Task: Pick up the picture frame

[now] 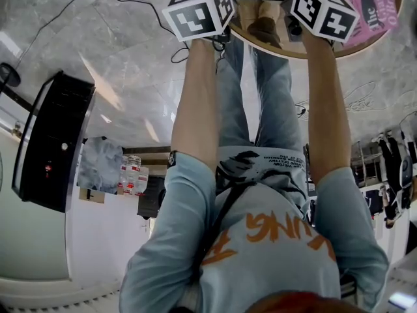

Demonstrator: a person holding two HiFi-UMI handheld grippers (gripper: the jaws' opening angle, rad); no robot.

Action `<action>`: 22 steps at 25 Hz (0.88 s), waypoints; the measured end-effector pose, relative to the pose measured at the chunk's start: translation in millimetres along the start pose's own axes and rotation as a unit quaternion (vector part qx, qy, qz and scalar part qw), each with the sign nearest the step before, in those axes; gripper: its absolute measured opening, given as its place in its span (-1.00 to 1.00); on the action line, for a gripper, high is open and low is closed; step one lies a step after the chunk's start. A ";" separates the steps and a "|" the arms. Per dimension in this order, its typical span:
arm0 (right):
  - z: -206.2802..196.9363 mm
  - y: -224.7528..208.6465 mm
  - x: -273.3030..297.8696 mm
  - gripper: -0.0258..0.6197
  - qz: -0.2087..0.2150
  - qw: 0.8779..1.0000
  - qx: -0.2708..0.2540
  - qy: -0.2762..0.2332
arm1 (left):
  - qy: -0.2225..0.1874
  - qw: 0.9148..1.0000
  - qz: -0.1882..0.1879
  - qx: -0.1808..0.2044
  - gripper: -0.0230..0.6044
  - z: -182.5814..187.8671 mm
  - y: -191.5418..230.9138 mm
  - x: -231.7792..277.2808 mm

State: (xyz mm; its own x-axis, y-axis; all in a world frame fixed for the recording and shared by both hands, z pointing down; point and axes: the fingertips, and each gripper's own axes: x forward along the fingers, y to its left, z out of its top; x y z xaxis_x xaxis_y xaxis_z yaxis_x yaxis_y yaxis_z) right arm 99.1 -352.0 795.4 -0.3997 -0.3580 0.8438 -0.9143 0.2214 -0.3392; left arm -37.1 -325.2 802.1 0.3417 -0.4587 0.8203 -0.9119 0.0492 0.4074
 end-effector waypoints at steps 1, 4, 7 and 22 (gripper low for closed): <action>-0.4 -0.4 -0.4 -0.65 -0.002 1.000 -0.002 0.002 | 0.005 1.000 -0.002 -0.005 -0.66 -0.2 0.4 -1.0; -0.7 -1.0 -7.4 -0.69 -0.007 1.000 -0.004 -0.002 | 0.009 1.000 0.005 0.000 -0.67 -2.9 -3.7 -7.7; -5.7 1.6 -23.1 -0.70 -0.002 1.000 -0.007 -0.015 | 0.004 1.000 0.007 -0.007 -0.67 -15.8 -10.7 -19.8; 8.9 33.6 -110.8 -0.70 0.056 0.993 -0.091 -0.056 | -0.072 0.997 0.024 -0.031 -0.67 -12.3 -56.5 -111.3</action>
State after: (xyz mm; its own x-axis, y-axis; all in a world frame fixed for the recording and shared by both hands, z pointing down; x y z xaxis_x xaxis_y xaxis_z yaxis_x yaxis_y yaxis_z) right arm 112.1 -313.0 686.9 -0.5123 -0.4175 0.7505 -0.8408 0.4220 -0.3392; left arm -20.8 -266.0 692.7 0.2570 -0.5765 0.7756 -0.9094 0.1272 0.3960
